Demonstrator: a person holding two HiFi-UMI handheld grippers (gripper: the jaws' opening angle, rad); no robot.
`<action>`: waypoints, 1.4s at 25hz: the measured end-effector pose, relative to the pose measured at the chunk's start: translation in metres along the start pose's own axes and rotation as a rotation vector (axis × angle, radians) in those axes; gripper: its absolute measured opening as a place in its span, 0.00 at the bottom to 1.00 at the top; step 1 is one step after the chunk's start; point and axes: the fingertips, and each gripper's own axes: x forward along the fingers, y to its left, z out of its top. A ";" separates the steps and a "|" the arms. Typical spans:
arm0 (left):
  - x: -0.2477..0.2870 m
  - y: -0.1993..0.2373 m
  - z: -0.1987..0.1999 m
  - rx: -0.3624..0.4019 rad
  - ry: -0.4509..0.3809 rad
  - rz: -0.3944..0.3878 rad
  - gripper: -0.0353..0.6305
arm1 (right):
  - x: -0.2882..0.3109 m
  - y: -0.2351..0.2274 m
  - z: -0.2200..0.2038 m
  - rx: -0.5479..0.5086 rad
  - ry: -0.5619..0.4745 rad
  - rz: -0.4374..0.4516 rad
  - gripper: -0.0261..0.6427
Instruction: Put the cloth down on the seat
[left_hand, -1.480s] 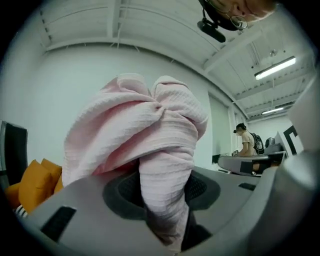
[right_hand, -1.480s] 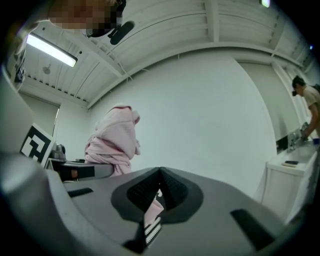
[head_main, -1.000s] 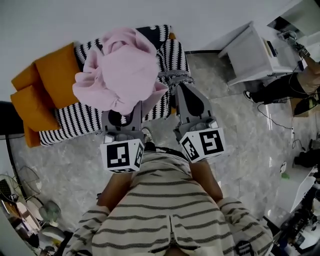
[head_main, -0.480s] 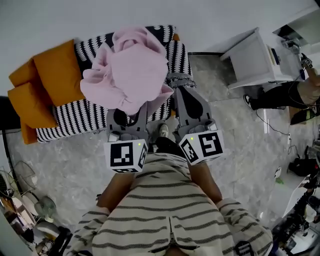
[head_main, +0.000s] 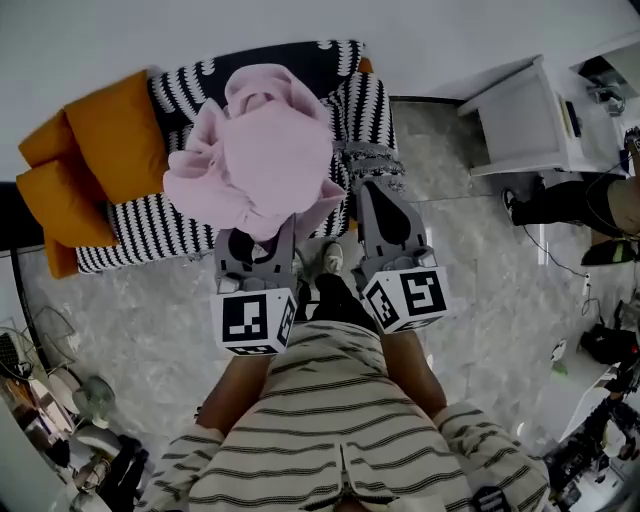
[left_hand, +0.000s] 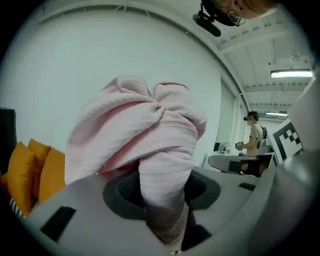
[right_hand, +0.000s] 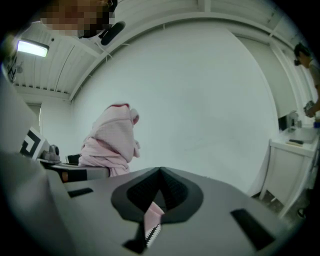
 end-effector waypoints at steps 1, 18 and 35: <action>0.002 0.002 -0.005 -0.001 0.010 0.003 0.32 | 0.002 -0.002 -0.006 0.003 0.010 -0.001 0.06; 0.052 0.009 -0.097 -0.049 0.148 0.044 0.32 | 0.045 -0.042 -0.097 0.043 0.134 0.007 0.06; 0.068 0.007 -0.173 -0.084 0.236 0.068 0.32 | 0.052 -0.053 -0.177 0.084 0.231 0.027 0.06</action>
